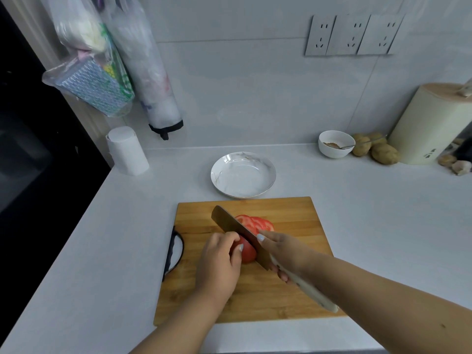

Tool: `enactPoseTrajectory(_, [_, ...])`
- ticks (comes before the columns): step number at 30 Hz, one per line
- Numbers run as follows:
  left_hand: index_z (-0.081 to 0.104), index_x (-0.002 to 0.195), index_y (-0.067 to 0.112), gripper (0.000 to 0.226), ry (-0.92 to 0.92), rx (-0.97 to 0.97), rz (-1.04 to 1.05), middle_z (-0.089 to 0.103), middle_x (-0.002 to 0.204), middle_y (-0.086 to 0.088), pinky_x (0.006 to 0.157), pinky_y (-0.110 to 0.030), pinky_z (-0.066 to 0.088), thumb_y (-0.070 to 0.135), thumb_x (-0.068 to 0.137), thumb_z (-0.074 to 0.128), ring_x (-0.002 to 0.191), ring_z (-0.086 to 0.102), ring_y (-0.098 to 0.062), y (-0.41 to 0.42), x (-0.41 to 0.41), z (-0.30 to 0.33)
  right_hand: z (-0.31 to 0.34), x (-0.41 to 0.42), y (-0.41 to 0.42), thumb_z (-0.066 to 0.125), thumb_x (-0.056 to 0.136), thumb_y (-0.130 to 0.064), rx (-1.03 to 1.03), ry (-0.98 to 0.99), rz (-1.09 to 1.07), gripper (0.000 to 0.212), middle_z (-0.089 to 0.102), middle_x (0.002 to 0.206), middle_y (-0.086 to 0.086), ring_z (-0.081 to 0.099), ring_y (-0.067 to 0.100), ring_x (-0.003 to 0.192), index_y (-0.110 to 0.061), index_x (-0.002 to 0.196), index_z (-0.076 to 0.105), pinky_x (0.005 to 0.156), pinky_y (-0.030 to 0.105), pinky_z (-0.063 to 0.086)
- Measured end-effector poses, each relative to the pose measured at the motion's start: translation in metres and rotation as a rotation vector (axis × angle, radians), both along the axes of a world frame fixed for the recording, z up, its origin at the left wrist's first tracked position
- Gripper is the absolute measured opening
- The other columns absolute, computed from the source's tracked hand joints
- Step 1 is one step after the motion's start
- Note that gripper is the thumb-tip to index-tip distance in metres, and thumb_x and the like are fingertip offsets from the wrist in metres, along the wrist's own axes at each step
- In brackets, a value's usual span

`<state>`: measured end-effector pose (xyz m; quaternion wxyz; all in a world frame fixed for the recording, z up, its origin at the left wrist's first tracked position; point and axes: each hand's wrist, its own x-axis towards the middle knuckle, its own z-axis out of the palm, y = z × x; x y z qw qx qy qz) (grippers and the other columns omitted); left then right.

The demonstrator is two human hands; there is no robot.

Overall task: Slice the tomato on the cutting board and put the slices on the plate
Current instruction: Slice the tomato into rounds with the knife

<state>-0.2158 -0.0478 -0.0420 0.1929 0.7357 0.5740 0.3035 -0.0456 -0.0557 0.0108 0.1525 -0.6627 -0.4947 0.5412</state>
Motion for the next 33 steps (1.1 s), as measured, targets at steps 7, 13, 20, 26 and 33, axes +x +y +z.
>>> enactPoseTrajectory(7, [0.059,0.106,0.027,0.016,-0.022,0.015,-0.013,0.053,0.104,0.007,0.069,-0.02,0.049,0.029,0.091,0.056,0.09,0.053,-0.009,0.0,0.0,-0.003,0.01,-0.002,-0.002,0.034,0.099,-0.053,-0.031,-0.017,-0.015,0.035,0.055,0.061,0.003,0.047,0.012,0.039,-0.026,0.114,0.049,0.041,0.022,0.043])
enactPoseTrajectory(13, [0.06,0.104,0.028,0.013,-0.045,0.035,-0.032,0.052,0.097,0.011,0.065,-0.02,0.048,0.029,0.092,0.053,0.084,0.053,-0.006,0.002,-0.002,-0.004,0.03,0.003,-0.005,0.034,0.1,-0.049,0.021,-0.037,-0.031,0.041,0.051,0.056,0.003,0.043,0.013,0.033,-0.015,0.087,0.052,0.04,0.02,0.04])
enactPoseTrajectory(20, [0.059,0.103,0.029,0.013,0.0,0.042,-0.032,0.051,0.098,0.011,0.063,-0.013,0.042,0.03,0.093,0.051,0.083,0.051,-0.006,0.002,-0.001,-0.003,0.039,0.007,-0.009,0.033,0.099,-0.054,-0.039,-0.122,0.013,0.048,0.053,0.065,0.011,0.044,0.016,0.038,-0.012,0.086,0.053,0.043,0.022,0.043])
enactPoseTrajectory(26, [0.06,0.102,0.026,0.014,0.067,0.103,-0.074,0.052,0.093,0.008,0.062,-0.018,0.045,0.021,0.089,0.059,0.082,0.051,-0.008,-0.006,0.0,-0.003,0.037,0.006,-0.009,0.033,0.1,-0.052,-0.009,-0.077,0.01,0.047,0.052,0.06,0.006,0.044,0.014,0.036,-0.011,0.091,0.054,0.041,0.022,0.041])
enactPoseTrajectory(33, [0.061,0.097,0.025,0.019,0.15,0.135,-0.139,0.054,0.09,0.005,0.059,-0.017,0.043,0.016,0.081,0.067,0.081,0.051,-0.01,-0.019,0.002,-0.003,0.029,0.003,-0.004,0.035,0.099,-0.053,-0.036,-0.069,0.014,0.049,0.052,0.057,0.002,0.043,0.013,0.036,-0.01,0.106,0.056,0.043,0.022,0.041])
